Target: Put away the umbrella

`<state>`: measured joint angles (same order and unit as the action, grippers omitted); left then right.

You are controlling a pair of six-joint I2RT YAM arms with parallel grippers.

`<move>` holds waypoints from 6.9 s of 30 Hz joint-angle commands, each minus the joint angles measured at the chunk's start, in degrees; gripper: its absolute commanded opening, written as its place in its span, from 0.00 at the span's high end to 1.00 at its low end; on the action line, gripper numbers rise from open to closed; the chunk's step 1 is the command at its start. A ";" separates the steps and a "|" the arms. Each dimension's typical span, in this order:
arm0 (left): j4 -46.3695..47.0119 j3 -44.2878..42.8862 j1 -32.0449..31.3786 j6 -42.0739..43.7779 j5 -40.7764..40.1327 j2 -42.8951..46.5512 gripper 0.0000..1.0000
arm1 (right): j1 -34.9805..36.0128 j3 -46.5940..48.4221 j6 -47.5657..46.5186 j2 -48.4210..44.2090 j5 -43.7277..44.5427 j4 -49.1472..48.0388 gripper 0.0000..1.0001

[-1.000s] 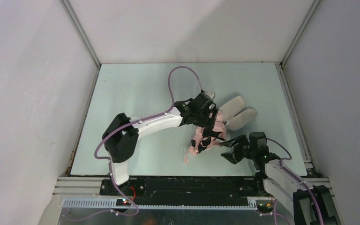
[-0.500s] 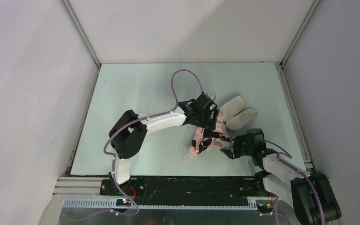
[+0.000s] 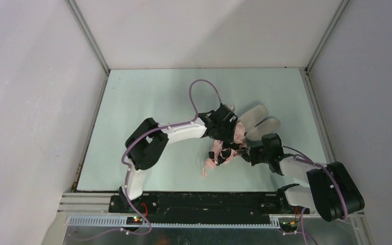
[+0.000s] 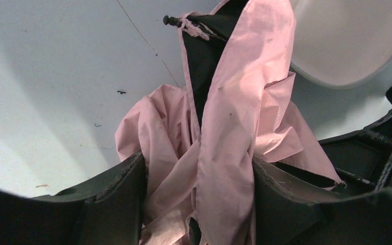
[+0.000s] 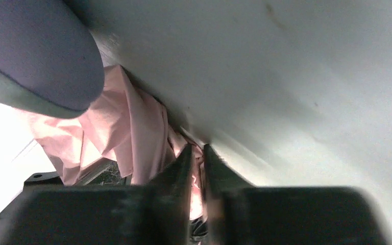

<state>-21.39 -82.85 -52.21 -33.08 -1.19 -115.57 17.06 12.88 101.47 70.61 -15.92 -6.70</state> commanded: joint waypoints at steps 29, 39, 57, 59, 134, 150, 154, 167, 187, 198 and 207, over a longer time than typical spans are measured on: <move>-0.68 0.76 -3.21 -10.04 -13.78 -3.76 1.00 | -3.05 4.90 -44.67 -16.78 -11.22 1.45 1.00; -10.96 -3.55 -4.65 -18.86 -19.54 -5.12 1.00 | 4.00 7.77 -34.42 -13.56 -11.85 -11.53 1.00; -35.09 -2.86 -6.97 -47.06 -27.53 -2.34 1.00 | 14.95 0.67 -21.38 0.27 -5.68 -42.13 1.00; -31.08 0.64 -6.90 -48.22 -27.13 -1.51 1.00 | 16.26 -0.26 -19.62 3.49 -6.03 -47.46 1.00; 31.35 50.30 -9.49 85.77 -6.21 43.37 0.00 | 7.08 0.57 -21.97 38.84 -25.80 -70.21 1.00; 24.20 40.31 -6.39 98.19 2.65 27.12 0.10 | 5.44 1.65 -19.98 39.01 -28.55 -71.01 1.00; 20.94 37.51 -5.95 98.97 3.74 23.92 0.44 | 4.69 2.00 -21.47 37.45 -29.12 -68.12 1.00; 0.09 28.76 -12.28 87.82 4.43 26.27 1.00 | 0.91 3.04 -22.29 29.45 -34.13 -61.44 1.00; -31.19 2.49 -7.57 63.49 19.52 7.06 1.00 | -1.65 10.31 -31.42 14.61 -47.97 -33.28 1.00; -29.33 -0.98 -1.14 56.42 25.74 1.67 1.00 | -1.23 9.99 -34.37 16.19 -48.92 -24.86 1.00; -28.97 -1.23 3.67 53.76 31.31 1.65 1.00 | -1.93 9.67 -39.37 16.50 -48.19 -18.71 1.00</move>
<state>-50.74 -83.59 -51.62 24.95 29.76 -112.25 15.31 22.22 65.76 87.46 -60.47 -28.38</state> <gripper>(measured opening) 0.023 0.006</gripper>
